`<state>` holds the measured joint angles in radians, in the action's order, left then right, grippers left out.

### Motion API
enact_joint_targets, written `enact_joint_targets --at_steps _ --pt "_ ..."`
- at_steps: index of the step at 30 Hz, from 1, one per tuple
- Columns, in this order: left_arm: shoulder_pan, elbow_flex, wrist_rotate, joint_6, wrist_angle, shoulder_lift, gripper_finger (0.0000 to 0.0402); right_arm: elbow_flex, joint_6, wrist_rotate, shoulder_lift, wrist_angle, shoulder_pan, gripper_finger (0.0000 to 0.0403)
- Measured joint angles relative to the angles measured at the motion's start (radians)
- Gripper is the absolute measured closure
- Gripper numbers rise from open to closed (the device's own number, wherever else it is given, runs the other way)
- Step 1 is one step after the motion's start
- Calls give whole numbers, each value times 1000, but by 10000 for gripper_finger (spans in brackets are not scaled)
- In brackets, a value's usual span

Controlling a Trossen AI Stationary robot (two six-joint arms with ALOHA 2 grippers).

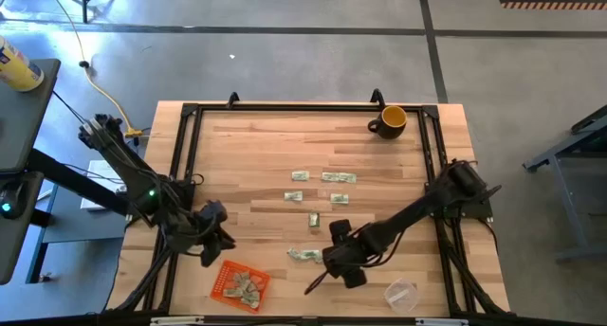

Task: Pick and place items into bin
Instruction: Put the white stevia packet into the orange bin

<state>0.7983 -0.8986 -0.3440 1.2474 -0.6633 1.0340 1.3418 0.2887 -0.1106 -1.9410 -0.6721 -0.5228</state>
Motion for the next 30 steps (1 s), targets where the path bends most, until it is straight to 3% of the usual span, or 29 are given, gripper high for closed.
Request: enact_joint_targets --at_steps 10,18,22,30 --pt "0 0 74 -67 -70 -21 284 0 144 1 -68 -69 -2 191" --pt "0 0 84 -99 -73 -21 284 -63 157 50 -67 -42 5 211" --pt "0 0 84 -100 -73 -21 284 -80 152 92 -67 -29 23 248" --pt "0 0 66 -97 -99 -21 284 -84 130 113 -69 -41 72 368"
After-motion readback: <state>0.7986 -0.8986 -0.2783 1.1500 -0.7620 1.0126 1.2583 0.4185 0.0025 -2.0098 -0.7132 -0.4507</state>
